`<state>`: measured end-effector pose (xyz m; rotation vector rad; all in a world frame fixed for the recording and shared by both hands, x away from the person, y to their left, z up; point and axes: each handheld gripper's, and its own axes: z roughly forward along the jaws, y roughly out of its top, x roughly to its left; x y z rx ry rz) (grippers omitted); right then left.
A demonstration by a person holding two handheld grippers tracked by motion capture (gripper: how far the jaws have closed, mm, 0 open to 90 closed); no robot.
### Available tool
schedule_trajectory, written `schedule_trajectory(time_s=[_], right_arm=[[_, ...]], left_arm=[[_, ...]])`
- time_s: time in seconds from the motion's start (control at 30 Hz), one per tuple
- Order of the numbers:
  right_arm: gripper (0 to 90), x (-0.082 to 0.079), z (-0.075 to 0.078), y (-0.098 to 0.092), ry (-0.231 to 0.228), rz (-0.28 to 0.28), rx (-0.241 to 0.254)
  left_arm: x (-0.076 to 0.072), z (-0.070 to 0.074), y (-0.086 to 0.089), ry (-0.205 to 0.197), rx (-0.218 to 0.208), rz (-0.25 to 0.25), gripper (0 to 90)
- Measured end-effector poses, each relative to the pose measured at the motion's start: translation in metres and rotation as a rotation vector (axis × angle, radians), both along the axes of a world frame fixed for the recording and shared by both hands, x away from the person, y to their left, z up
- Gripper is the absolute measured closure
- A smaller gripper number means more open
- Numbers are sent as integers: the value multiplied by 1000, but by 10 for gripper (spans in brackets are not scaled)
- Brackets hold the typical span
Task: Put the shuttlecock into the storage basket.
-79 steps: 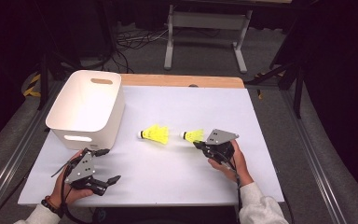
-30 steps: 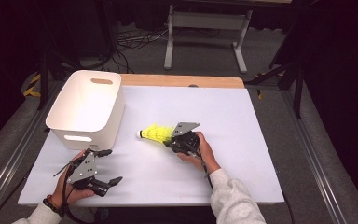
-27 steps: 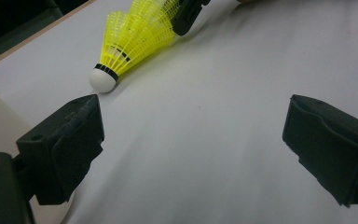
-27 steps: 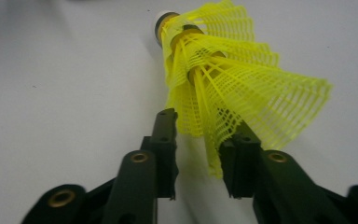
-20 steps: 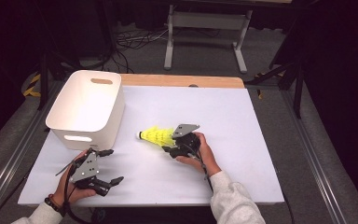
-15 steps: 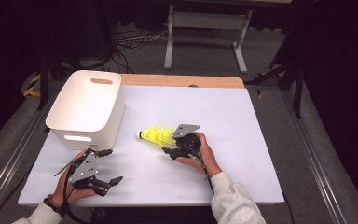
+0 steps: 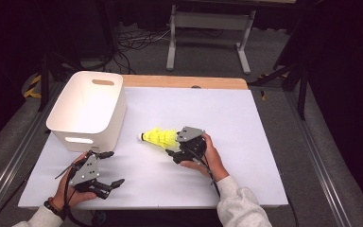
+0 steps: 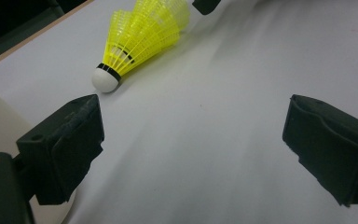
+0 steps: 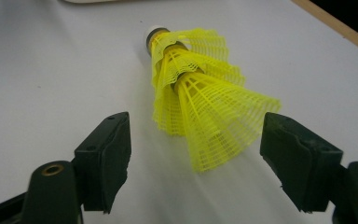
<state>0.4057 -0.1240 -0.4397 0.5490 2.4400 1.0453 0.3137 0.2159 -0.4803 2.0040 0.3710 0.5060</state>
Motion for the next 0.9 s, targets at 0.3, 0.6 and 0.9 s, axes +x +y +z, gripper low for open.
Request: schedule_trajectory(time_s=[0.3, 0.6, 0.9], right_arm=[[232, -10, 22, -10, -93, -12, 39], [232, -18, 33, -16, -133, -9, 57], [225, -25, 39, -18, -167, -10, 64]], left_arm=[[0, 0, 1, -3, 1, 1, 62], [0, 0, 1, -4, 3, 0, 62], [-1, 1, 1, -5, 0, 3, 62]])
